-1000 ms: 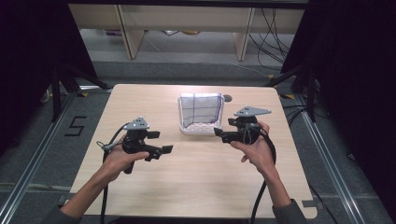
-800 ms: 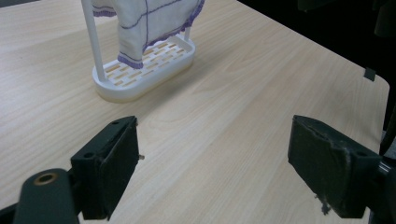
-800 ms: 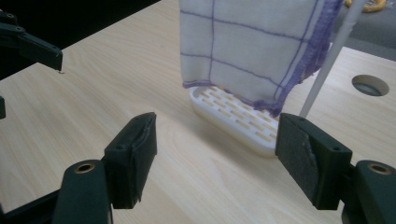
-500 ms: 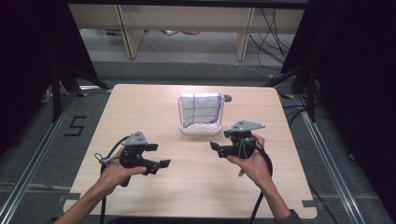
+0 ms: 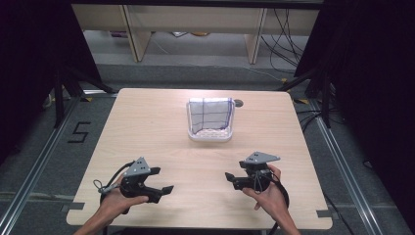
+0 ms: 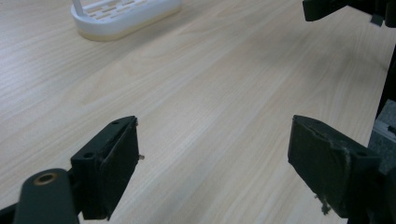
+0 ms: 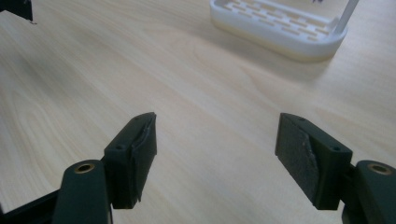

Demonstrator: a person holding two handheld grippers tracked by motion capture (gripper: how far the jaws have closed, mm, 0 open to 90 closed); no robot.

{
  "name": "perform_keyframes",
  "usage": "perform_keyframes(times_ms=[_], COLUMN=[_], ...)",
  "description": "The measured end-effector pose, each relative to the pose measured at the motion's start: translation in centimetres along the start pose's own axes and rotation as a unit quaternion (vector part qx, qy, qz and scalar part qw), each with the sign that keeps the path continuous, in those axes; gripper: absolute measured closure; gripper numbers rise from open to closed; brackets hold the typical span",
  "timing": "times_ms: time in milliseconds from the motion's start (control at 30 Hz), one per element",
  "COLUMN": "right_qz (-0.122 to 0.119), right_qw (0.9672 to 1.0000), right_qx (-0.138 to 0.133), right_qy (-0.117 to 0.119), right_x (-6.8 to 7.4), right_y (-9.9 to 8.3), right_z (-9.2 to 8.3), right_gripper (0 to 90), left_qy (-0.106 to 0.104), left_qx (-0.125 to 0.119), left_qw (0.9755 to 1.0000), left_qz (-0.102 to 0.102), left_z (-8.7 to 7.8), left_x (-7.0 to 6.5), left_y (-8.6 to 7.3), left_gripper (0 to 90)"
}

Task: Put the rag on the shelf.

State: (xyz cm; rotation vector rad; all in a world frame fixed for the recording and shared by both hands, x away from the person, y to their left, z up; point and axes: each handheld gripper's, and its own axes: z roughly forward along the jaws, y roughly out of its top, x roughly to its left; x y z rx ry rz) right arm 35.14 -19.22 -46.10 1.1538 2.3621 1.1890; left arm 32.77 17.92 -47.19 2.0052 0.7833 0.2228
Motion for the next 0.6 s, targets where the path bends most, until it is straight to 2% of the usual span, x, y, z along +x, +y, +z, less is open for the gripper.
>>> perform_keyframes(times_ms=[67,133,200,233,333,400,500,567,600], right_qz=[0.004,0.005,-0.001,-0.002,-0.002,0.0,-0.006,-0.002,0.0], right_qw=[1.0,1.0,0.9999,0.9998,0.9999,0.9999,0.9998,0.9998,0.9998], right_qx=[0.003,0.005,0.015,0.017,0.016,0.014,0.018,0.021,0.022], right_qy=[-0.003,0.001,-0.002,-0.003,-0.004,-0.002,-0.006,-0.001,-0.004], right_x=[0.1,0.1,0.3,0.3,0.4,0.4,0.4,0.3,0.3], right_y=[-0.8,-1.3,-1.7,-1.8,-2.1,-2.3,-2.6,-2.6,-2.6], right_z=[0.2,0.4,0.4,0.5,0.5,0.6,1.0,1.1,1.1], right_gripper=[30.0,29.1,28.0,28.0,27.6,27.5,27.0,26.1,26.0], left_qy=[-0.003,0.004,0.006,0.007,0.012,0.015,0.018,0.018,0.02], left_qx=[-0.001,0.002,-0.002,-0.002,0.007,0.005,0.008,-0.002,0.001], left_qw=[1.0,1.0,1.0,1.0,0.9999,0.9998,0.9998,0.9997,0.9997], left_qz=[0.001,-0.001,0.006,-0.002,0.0,-0.01,-0.008,-0.016,-0.016], left_z=[0.0,0.0,0.1,0.2,0.5,0.6,0.6,0.8,0.8], left_x=[-0.1,-0.2,0.1,0.0,0.4,0.7,0.9,0.9,0.9], left_y=[-0.4,-0.6,-1.1,-1.2,-1.8,-2.1,-2.2,-2.3,-2.3], left_gripper=[16.1,16.1,16.1,16.1,16.1,16.1,16.1,16.1,16.1])
